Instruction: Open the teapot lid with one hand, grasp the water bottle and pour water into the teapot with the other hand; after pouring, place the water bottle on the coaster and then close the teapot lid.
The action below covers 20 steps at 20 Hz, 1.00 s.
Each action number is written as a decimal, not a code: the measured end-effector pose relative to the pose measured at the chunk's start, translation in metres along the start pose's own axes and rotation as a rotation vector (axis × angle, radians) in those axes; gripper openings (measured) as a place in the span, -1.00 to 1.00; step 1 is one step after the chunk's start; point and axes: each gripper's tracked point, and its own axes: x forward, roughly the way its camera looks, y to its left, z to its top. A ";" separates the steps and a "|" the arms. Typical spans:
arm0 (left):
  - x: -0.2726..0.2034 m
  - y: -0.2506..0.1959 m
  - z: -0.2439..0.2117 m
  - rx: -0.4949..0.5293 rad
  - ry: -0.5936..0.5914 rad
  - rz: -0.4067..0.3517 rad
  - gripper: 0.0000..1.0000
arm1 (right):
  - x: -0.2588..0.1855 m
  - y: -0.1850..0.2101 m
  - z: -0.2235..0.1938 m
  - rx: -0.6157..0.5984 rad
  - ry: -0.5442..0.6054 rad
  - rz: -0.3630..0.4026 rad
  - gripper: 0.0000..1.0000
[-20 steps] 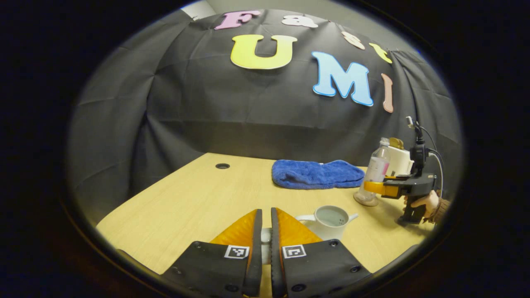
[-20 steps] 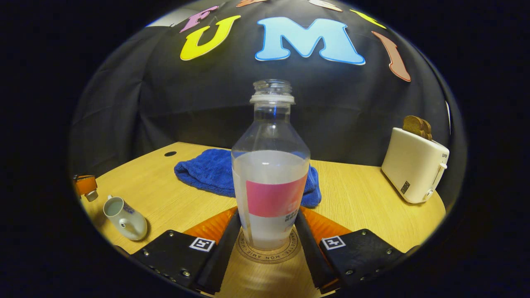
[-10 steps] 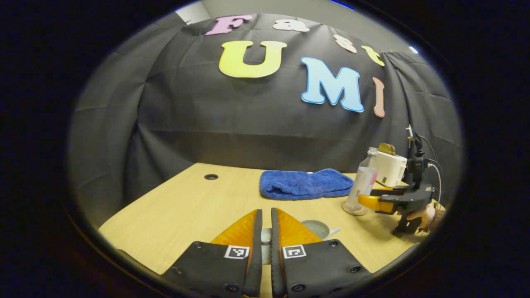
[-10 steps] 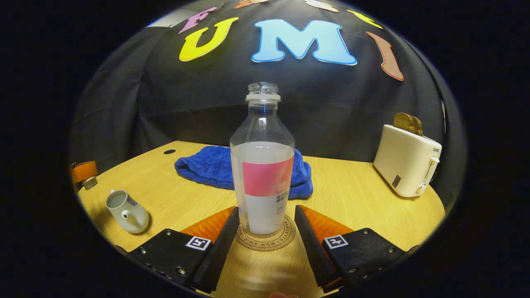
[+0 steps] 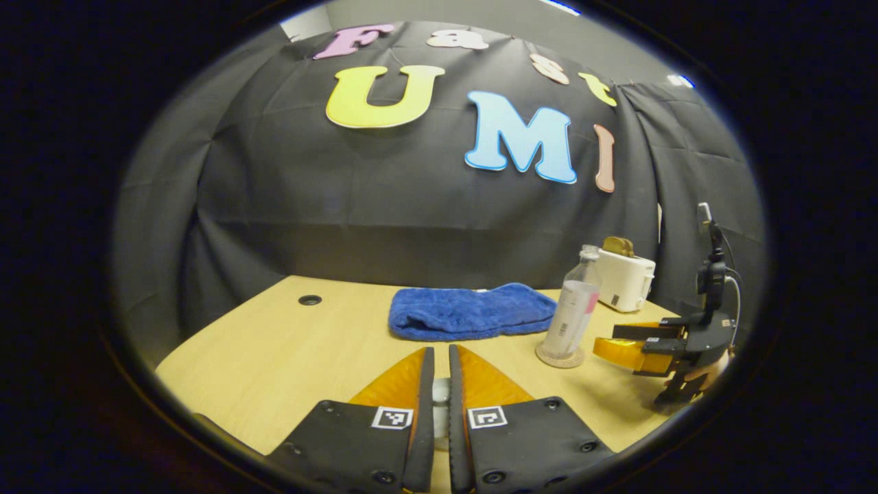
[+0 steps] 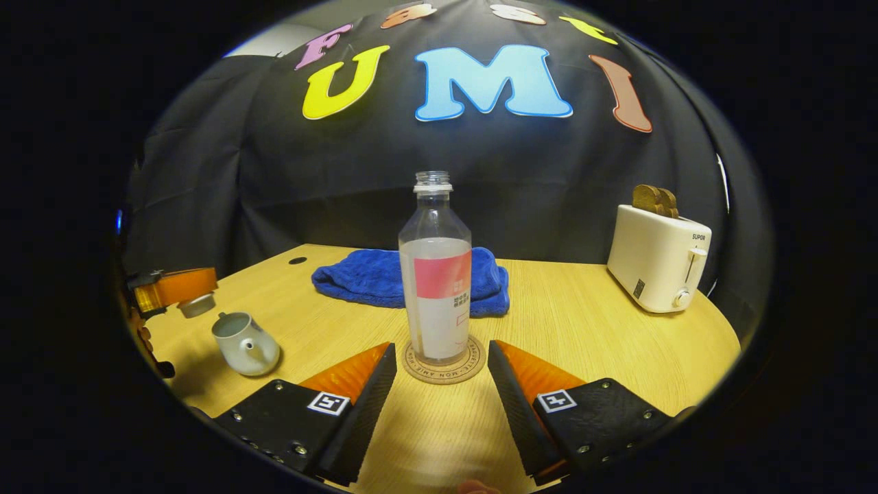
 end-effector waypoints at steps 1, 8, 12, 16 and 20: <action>0.003 -0.003 -0.002 0.002 0.003 -0.003 -0.68 | -0.004 0.004 0.002 0.001 -0.005 0.011 0.68; 0.019 -0.019 -0.016 0.034 0.029 -0.010 -0.68 | -0.028 0.017 0.013 -0.050 -0.063 0.039 0.68; 0.028 -0.020 -0.020 0.057 0.033 -0.001 -0.68 | -0.032 0.019 0.011 -0.045 -0.064 0.051 0.68; 0.033 -0.016 -0.028 0.064 0.052 0.015 -0.68 | -0.034 0.020 0.012 -0.028 -0.063 0.056 0.68; 0.033 -0.017 -0.029 0.091 0.033 0.025 -0.68 | -0.035 0.021 0.010 -0.030 -0.063 0.053 0.68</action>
